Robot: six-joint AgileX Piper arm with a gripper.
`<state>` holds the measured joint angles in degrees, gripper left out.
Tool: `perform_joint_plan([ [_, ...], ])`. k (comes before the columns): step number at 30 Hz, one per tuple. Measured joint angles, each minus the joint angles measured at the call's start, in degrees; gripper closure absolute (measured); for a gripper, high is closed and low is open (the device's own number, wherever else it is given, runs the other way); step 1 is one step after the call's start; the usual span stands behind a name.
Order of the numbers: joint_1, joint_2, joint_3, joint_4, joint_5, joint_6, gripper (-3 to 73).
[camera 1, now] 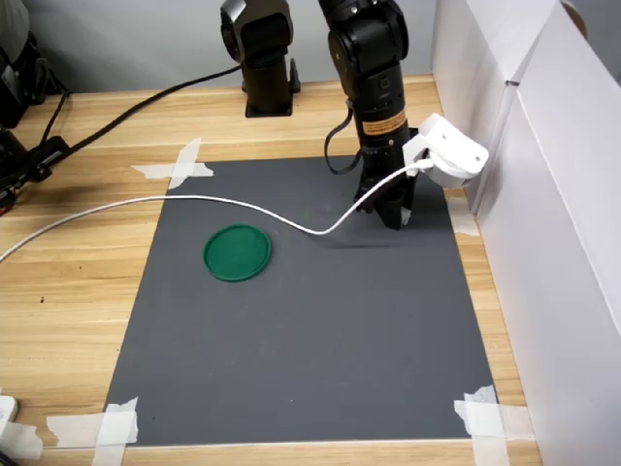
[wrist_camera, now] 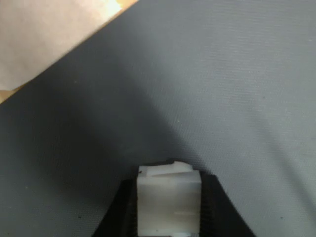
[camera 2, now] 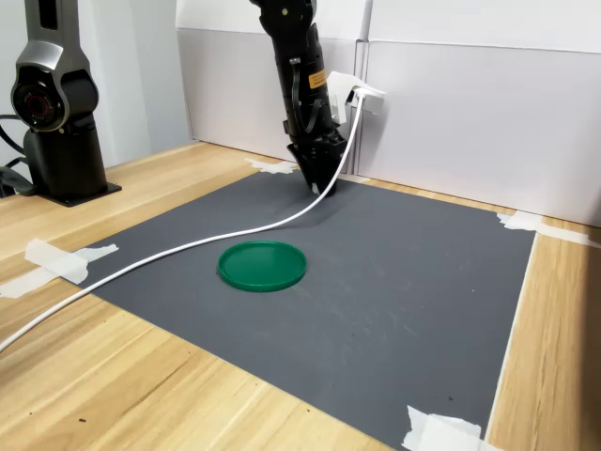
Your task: Grasp a white terminal and put it in the green lid.
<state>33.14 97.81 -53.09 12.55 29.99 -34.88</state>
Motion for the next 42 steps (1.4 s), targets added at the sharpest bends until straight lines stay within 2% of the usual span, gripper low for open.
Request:
perform_joint_plan([
  [6,0.00,-0.46,0.00,-0.05,0.33,0.14,42.3],
  [11,0.00,-4.97,0.00,-1.85,0.70,0.31,42.3],
  [15,-2.22,-10.48,0.00,-2.53,2.28,0.06,42.2],
  [23,-16.21,-18.07,0.00,-2.12,7.77,-8.61,42.2],
  [29,-27.84,-18.73,0.00,0.87,11.10,-16.23,42.2],
  [42,-45.46,-18.73,0.00,2.15,14.20,-26.71,42.2],
])
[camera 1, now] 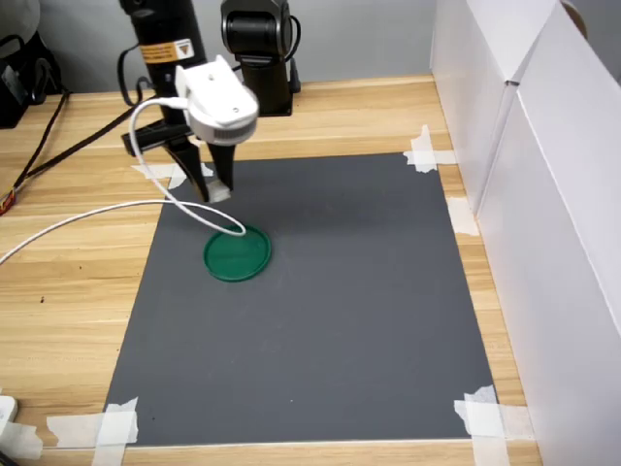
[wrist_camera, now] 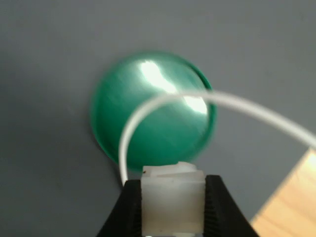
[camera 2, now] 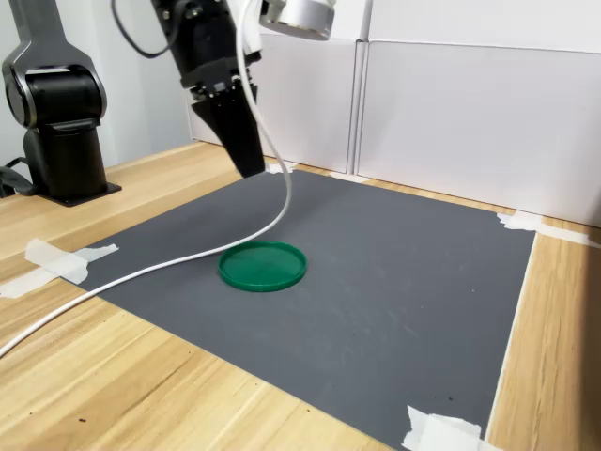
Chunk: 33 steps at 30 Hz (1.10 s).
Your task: Grasp a white terminal and put it in the green lid.
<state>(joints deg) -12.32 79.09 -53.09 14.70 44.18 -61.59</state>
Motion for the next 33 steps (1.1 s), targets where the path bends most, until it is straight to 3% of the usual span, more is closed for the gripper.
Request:
perform_joint_plan([
  [3,-2.63,0.00,0.00,0.99,0.19,-3.24,42.2],
  [10,-1.58,2.04,0.00,3.14,0.04,-5.82,42.2],
  [18,6.08,8.99,0.00,-1.16,-3.40,-0.66,42.2],
  [23,6.74,11.56,0.00,-4.66,-6.21,4.07,42.2],
  [33,6.74,17.02,-3.59,-5.26,-5.40,2.73,42.2],
])
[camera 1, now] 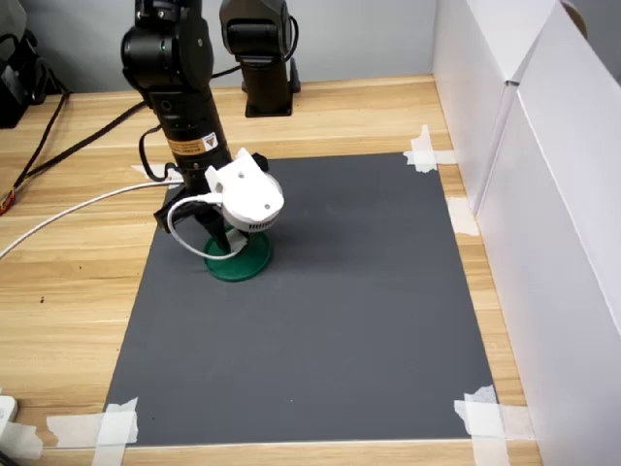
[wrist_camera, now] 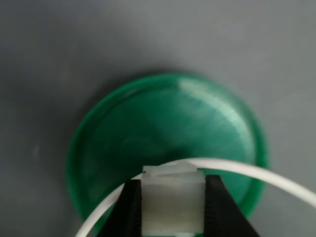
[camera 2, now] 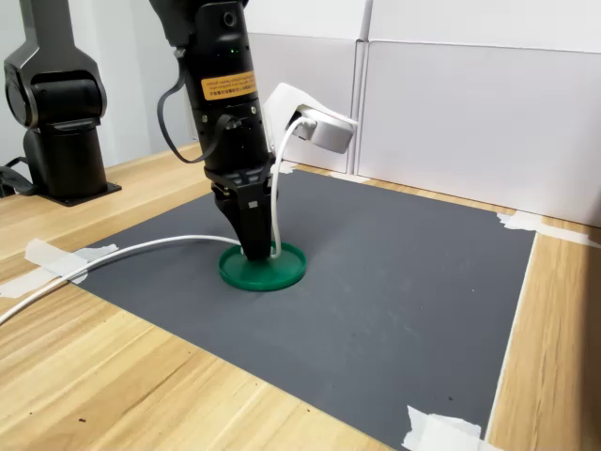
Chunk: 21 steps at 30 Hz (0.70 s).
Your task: Grasp a white terminal and put it in the green lid.
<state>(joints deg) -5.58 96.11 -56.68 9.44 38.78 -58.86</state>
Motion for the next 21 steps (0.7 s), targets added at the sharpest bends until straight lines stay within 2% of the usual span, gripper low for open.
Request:
perform_joint_plan([
  [10,0.00,0.33,-5.11,3.07,6.18,-2.62,42.1],
  [13,0.00,0.39,-5.11,3.00,8.63,-3.24,42.2],
  [21,0.00,0.51,-5.11,1.24,8.70,-4.29,42.2],
])
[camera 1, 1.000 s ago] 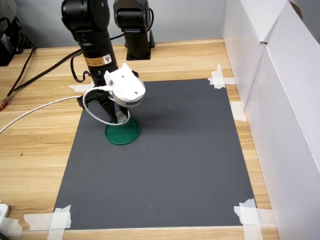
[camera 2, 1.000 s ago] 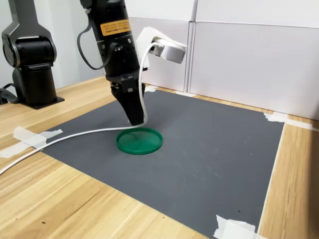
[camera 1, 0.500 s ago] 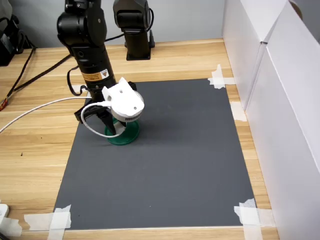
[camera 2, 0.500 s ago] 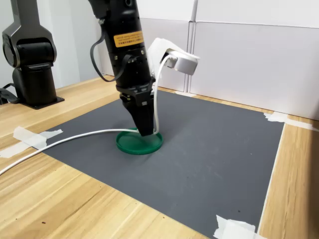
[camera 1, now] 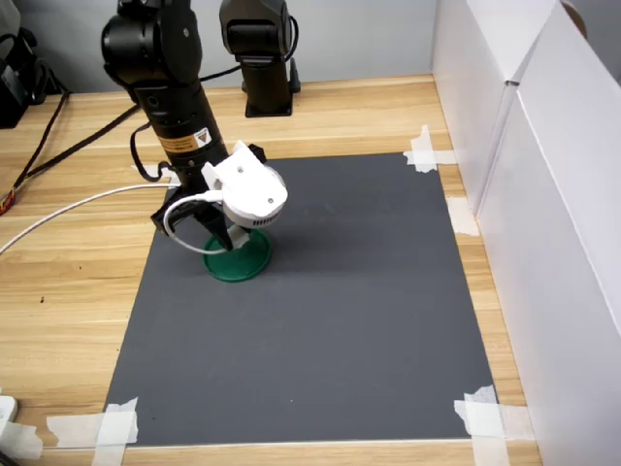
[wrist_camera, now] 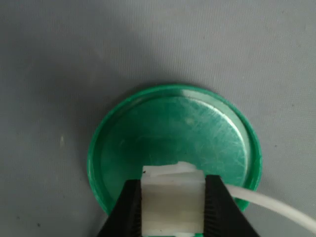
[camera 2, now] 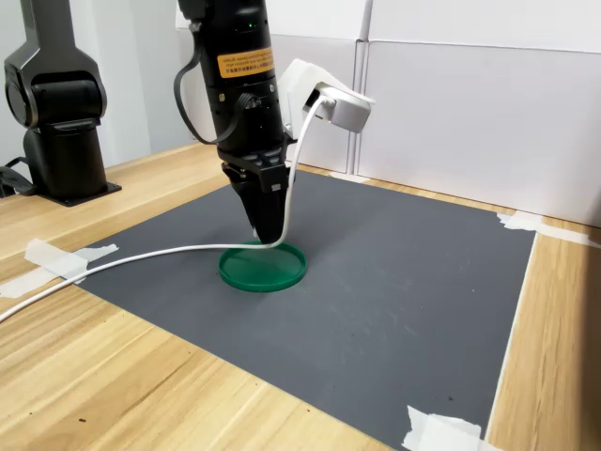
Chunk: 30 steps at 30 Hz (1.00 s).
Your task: Grasp a white terminal and put it in the green lid.
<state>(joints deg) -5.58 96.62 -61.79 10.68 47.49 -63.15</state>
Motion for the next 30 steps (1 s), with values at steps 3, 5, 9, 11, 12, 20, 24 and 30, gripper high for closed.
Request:
perform_joint_plan([
  [3,0.00,0.00,0.00,-0.34,0.76,-0.82,40.5],
  [5,0.00,0.00,0.00,-0.34,0.82,-0.93,37.3],
  [9,0.00,0.00,0.00,-0.39,0.82,-1.06,26.4],
  [11,0.00,0.00,0.00,-0.45,0.82,-1.06,22.9],
  [12,0.00,0.02,0.00,-0.45,0.82,-1.11,21.7],
  [20,0.00,-0.42,0.00,1.10,0.82,-1.11,19.9],
  [24,0.00,-2.83,0.00,3.36,0.82,-1.18,20.0],
  [30,0.00,-6.54,0.00,5.52,0.86,-1.18,21.8],
])
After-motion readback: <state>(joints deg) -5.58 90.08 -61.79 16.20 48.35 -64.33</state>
